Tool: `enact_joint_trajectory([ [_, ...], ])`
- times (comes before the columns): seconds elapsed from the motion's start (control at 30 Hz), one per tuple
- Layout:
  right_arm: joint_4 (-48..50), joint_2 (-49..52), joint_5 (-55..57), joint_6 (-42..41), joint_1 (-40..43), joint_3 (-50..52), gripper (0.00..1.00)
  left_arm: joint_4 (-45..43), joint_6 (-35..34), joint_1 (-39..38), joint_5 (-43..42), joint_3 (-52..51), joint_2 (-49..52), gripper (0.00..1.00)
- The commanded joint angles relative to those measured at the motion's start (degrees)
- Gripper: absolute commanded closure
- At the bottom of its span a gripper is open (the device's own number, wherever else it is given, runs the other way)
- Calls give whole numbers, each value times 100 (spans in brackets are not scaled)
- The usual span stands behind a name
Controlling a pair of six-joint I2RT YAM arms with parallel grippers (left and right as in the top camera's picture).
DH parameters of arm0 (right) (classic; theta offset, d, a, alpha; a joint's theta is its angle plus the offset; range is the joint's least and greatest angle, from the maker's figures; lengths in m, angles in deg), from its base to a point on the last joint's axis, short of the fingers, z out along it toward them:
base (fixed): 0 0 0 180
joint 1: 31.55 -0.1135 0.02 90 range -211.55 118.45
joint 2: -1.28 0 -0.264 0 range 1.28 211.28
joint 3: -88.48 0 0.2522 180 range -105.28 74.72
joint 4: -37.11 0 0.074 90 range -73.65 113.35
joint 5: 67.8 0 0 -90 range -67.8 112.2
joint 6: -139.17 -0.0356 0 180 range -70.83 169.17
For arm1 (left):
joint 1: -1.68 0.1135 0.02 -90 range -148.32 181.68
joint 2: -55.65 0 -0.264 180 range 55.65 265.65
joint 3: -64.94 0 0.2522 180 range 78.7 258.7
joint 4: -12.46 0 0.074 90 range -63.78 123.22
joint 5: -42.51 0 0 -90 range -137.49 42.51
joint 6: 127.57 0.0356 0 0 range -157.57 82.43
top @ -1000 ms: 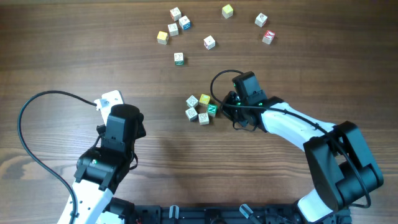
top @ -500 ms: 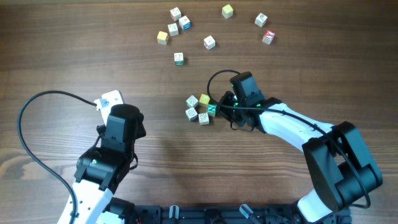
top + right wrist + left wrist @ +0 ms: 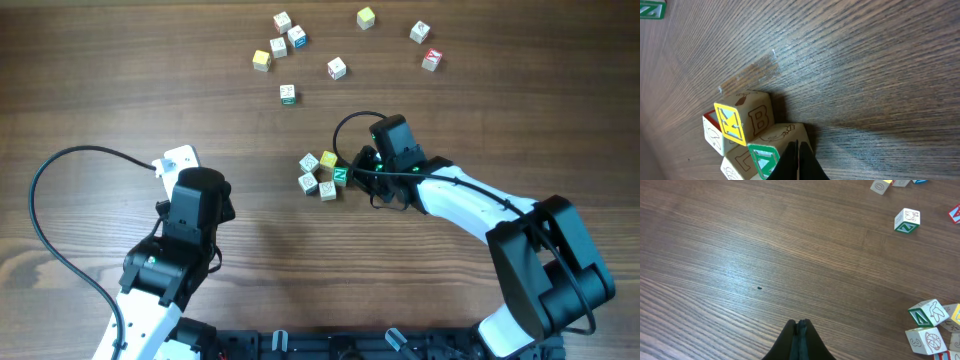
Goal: Form a circle
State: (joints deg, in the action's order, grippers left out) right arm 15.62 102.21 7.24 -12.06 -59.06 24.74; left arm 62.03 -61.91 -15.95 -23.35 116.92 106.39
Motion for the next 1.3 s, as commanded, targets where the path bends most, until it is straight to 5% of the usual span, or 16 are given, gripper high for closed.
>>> enact_joint_trajectory([
  [0.0, -114, -122, 201, 122, -11, 0, 95, -17, -59, -11, -28, 37, 7, 96],
  [0.47, -1235, -1429, 1152, 905, 92, 0, 95, -85, -61, -13, -48, 37, -87, 96],
  [0.67, -2216, -3025, 1744, 1705, 92, -2, 92, -81, -52, -17, -597, 39, -1307, 95],
  [0.7, -2376, -3440, 1897, 1853, 92, -2, 85, -79, -9, -17, -704, 39, -1624, 92],
  [0.77, -2546, -4094, 2037, 2157, 92, -2, 40, 17, 9, -17, -741, 37, -2179, 84],
  [0.83, -2682, -4732, 2087, 2457, 92, -2, 15, 179, 7, -17, -741, 37, -2520, 72],
  [0.9, -2830, -5147, 2159, 2546, 92, -2, 5, 317, 7, -17, -741, 37, -2691, 40],
  [0.93, -2946, -5368, 2214, 2527, 92, -2, 1, 376, 7, -17, -741, 37, -2717, 0],
  [1.27, -3598, -5869, 2437, 2518, 92, 0, 0, 1252, 7, -17, -741, 37, -2710, 0],
])
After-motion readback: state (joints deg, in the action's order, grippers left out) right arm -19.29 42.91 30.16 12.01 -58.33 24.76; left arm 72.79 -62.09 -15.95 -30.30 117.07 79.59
